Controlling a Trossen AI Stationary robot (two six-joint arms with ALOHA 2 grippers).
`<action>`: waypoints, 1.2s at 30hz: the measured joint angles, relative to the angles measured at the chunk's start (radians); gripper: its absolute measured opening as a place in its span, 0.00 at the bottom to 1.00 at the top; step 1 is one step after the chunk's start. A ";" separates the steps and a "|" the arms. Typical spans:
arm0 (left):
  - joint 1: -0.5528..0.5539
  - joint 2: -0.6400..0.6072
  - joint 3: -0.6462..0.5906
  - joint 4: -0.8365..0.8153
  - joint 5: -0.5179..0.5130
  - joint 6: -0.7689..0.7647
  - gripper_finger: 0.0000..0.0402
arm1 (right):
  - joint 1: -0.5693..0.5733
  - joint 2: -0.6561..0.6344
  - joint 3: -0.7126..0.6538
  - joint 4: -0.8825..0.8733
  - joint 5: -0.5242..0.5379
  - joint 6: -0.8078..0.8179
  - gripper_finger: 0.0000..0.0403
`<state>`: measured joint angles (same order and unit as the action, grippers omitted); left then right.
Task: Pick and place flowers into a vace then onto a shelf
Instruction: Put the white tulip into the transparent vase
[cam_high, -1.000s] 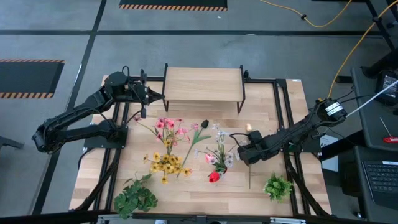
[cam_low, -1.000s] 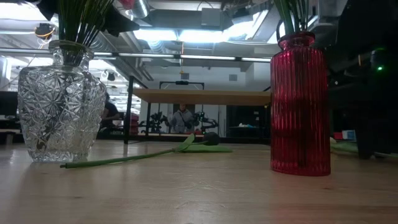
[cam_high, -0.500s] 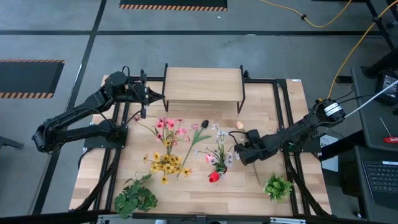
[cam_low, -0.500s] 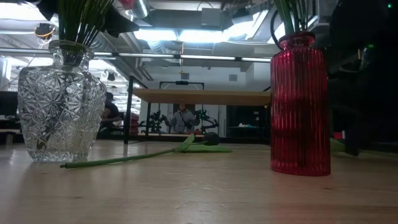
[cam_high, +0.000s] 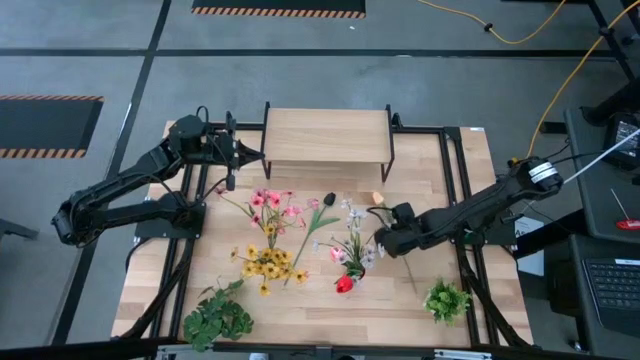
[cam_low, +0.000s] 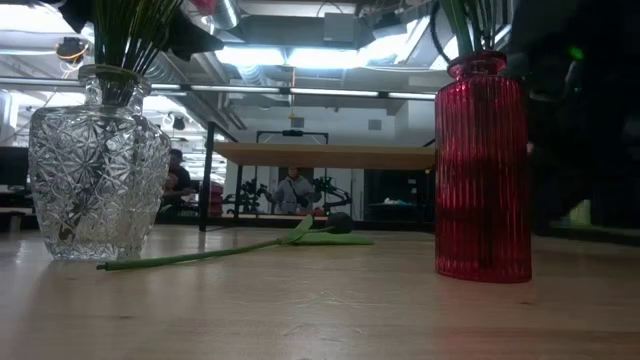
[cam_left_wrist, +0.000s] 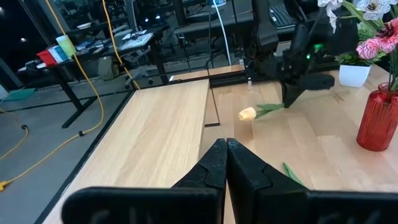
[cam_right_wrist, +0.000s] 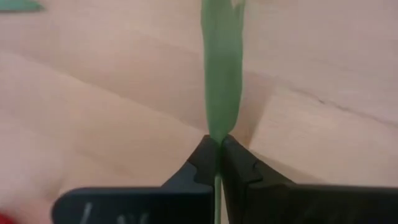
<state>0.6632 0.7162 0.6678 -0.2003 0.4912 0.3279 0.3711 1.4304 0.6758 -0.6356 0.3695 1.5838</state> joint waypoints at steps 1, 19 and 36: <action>0.000 0.000 0.000 -0.003 0.000 0.000 0.01 | -0.003 -0.021 0.000 0.005 0.002 -0.026 0.01; 0.000 0.000 0.000 -0.013 -0.003 0.008 0.01 | -0.172 -0.415 0.000 0.151 0.139 -0.675 0.01; 0.000 0.102 0.001 0.159 0.002 -0.171 0.03 | -0.468 -0.429 0.001 0.785 -0.273 -1.418 0.01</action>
<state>0.6628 0.8182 0.6685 -0.0414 0.4928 0.1567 -0.0965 1.0017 0.6769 0.1497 0.0968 0.1655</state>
